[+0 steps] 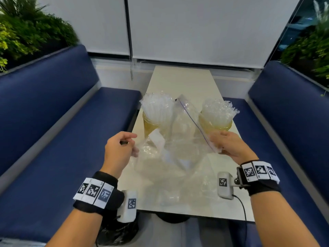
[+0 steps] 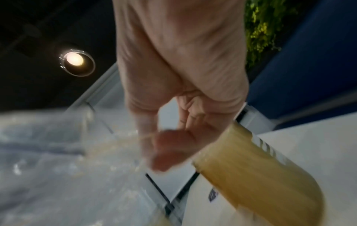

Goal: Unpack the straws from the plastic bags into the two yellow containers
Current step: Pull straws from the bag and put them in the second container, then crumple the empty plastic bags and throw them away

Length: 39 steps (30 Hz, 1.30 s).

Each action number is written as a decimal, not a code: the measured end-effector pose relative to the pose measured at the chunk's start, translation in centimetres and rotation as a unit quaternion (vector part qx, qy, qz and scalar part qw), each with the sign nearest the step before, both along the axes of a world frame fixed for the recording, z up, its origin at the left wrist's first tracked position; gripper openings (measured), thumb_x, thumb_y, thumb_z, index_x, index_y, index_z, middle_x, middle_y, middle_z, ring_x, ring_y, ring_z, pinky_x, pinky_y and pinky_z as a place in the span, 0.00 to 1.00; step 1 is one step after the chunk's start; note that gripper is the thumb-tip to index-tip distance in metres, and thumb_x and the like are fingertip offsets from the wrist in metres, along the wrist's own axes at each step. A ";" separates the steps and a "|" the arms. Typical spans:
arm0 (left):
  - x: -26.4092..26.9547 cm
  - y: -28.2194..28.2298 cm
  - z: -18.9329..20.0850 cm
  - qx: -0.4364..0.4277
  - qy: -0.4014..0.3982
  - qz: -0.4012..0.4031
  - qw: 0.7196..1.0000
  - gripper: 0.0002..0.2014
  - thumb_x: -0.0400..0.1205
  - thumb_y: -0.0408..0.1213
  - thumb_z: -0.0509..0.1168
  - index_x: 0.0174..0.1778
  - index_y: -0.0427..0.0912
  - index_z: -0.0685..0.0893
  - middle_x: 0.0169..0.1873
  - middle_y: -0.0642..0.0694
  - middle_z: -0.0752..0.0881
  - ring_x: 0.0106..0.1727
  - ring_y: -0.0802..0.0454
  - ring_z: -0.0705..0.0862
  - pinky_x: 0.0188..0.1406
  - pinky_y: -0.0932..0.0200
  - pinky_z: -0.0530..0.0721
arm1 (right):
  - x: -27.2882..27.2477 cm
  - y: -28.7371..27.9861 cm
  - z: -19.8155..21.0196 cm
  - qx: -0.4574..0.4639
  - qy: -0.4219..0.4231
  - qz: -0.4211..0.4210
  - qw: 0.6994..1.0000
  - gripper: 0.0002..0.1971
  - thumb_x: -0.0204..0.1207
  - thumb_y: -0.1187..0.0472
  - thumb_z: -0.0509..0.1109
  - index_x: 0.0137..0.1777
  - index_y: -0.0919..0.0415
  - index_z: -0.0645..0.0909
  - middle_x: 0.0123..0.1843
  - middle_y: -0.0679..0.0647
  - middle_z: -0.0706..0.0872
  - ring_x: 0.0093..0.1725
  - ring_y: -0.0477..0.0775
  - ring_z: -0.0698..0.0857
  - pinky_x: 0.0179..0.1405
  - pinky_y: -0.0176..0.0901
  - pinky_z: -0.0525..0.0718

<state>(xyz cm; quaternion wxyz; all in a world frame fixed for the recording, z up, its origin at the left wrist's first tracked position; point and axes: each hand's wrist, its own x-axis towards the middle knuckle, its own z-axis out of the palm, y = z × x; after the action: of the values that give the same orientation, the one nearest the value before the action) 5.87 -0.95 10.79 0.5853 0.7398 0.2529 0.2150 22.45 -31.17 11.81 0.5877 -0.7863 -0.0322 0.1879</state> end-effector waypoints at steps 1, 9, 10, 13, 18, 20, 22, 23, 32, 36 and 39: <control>-0.1 -0.2 -0.2 -0.002 0.001 0.001 1.000 0.14 0.85 0.21 0.60 0.51 0.41 0.88 0.36 0.36 0.87 0.27 0.53 0.87 0.33 0.56 0.91 | 0.0 -0.2 0.7 -0.006 -0.051 0.001 0.999 0.20 0.77 0.56 0.77 0.67 0.60 0.83 0.59 0.54 0.88 0.46 0.47 0.87 0.39 0.39 0.86; 0.2 -2.1 0.0 -0.040 -0.045 -0.019 0.998 0.11 0.87 0.21 0.60 0.54 0.37 0.86 0.49 0.30 0.84 0.28 0.56 0.86 0.29 0.64 0.87 | -3.9 4.0 6.3 -0.037 -0.220 0.187 0.957 0.26 0.73 0.35 0.73 0.61 0.53 0.88 0.50 0.49 0.93 0.52 0.54 0.92 0.54 0.52 0.88; 0.4 -2.2 0.1 -0.043 -0.053 -0.017 0.998 0.11 0.87 0.21 0.60 0.55 0.36 0.86 0.49 0.33 0.84 0.28 0.56 0.86 0.29 0.63 0.88 | -4.3 4.7 6.0 -0.036 -0.221 0.200 0.954 0.22 0.73 0.43 0.79 0.61 0.54 0.87 0.46 0.51 0.93 0.48 0.59 0.92 0.49 0.53 0.89; 0.5 -1.8 0.4 -0.054 -0.063 0.000 0.997 0.11 0.86 0.21 0.61 0.54 0.37 0.86 0.45 0.36 0.84 0.26 0.57 0.83 0.27 0.63 0.87 | -4.4 5.2 4.9 -0.026 -0.280 0.224 0.933 0.11 0.78 0.66 0.76 0.60 0.60 0.83 0.40 0.57 0.87 0.42 0.61 0.91 0.47 0.49 0.88; -0.2 -0.8 0.5 -0.012 -0.037 0.075 0.996 0.10 0.87 0.25 0.61 0.53 0.41 0.87 0.41 0.45 0.86 0.22 0.63 0.80 0.23 0.67 0.82 | -3.1 3.5 7.4 0.068 -0.306 0.118 0.942 0.09 0.89 0.68 0.60 0.60 0.59 0.81 0.47 0.53 0.79 0.30 0.55 0.85 0.26 0.49 0.86; -0.5 -1.5 0.7 -0.057 -0.025 0.062 0.996 0.07 0.88 0.35 0.63 0.57 0.40 0.87 0.46 0.43 0.88 0.22 0.64 0.81 0.21 0.66 0.79 | -2.0 3.3 8.5 0.051 -0.349 0.105 0.930 0.10 0.89 0.70 0.59 0.59 0.60 0.81 0.46 0.47 0.83 0.27 0.57 0.79 0.19 0.44 0.80; -1.1 -2.4 0.7 -0.135 0.011 -0.018 0.991 0.20 0.83 0.56 0.65 0.60 0.44 0.86 0.50 0.43 0.90 0.23 0.55 0.79 0.20 0.59 0.72 | -0.6 4.2 8.8 0.029 -0.385 0.112 0.915 0.12 0.88 0.72 0.59 0.56 0.58 0.83 0.46 0.40 0.85 0.31 0.49 0.80 0.25 0.35 0.77; -1.5 -2.9 0.4 -0.144 0.043 -0.075 0.986 0.28 0.76 0.65 0.66 0.61 0.47 0.86 0.49 0.44 0.91 0.24 0.53 0.77 0.20 0.60 0.70 | 0.1 4.8 8.7 0.006 -0.406 0.121 0.906 0.14 0.87 0.72 0.60 0.55 0.56 0.83 0.48 0.40 0.86 0.37 0.45 0.83 0.33 0.30 0.78; -2.3 -7.4 -6.4 0.072 0.324 -0.223 0.917 0.23 0.73 0.60 0.78 0.36 0.42 0.83 0.36 0.46 0.84 0.37 0.50 0.84 0.35 0.53 0.89 | 3.6 10.0 0.6 -0.207 -0.371 0.279 0.861 0.19 0.81 0.74 0.58 0.55 0.52 0.85 0.44 0.49 0.86 0.46 0.49 0.85 0.48 0.46 0.84; -1.8 -9.6 -8.5 0.269 0.413 -0.200 0.847 0.33 0.64 0.78 0.69 0.31 0.47 0.76 0.30 0.52 0.80 0.33 0.53 0.81 0.36 0.55 0.78 | 3.6 10.3 -3.8 -0.274 -0.251 0.347 0.861 0.17 0.83 0.62 0.62 0.70 0.52 0.79 0.66 0.55 0.84 0.65 0.59 0.82 0.67 0.58 0.80; -1.3 -10.3 -10.4 0.277 0.430 -0.199 0.836 0.35 0.66 0.72 0.74 0.56 0.46 0.81 0.53 0.50 0.85 0.56 0.48 0.86 0.50 0.56 0.81 | 3.6 9.7 -6.4 -0.353 -0.160 0.395 0.833 0.43 0.70 0.37 0.74 0.84 0.42 0.60 0.83 0.55 0.69 0.80 0.61 0.72 0.77 0.62 0.71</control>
<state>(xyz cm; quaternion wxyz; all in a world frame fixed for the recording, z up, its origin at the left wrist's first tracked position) 4.60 -11.30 0.41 0.2184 0.9232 0.2566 -0.1847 26.06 -21.46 5.39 0.1325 -0.8798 -0.3651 0.2739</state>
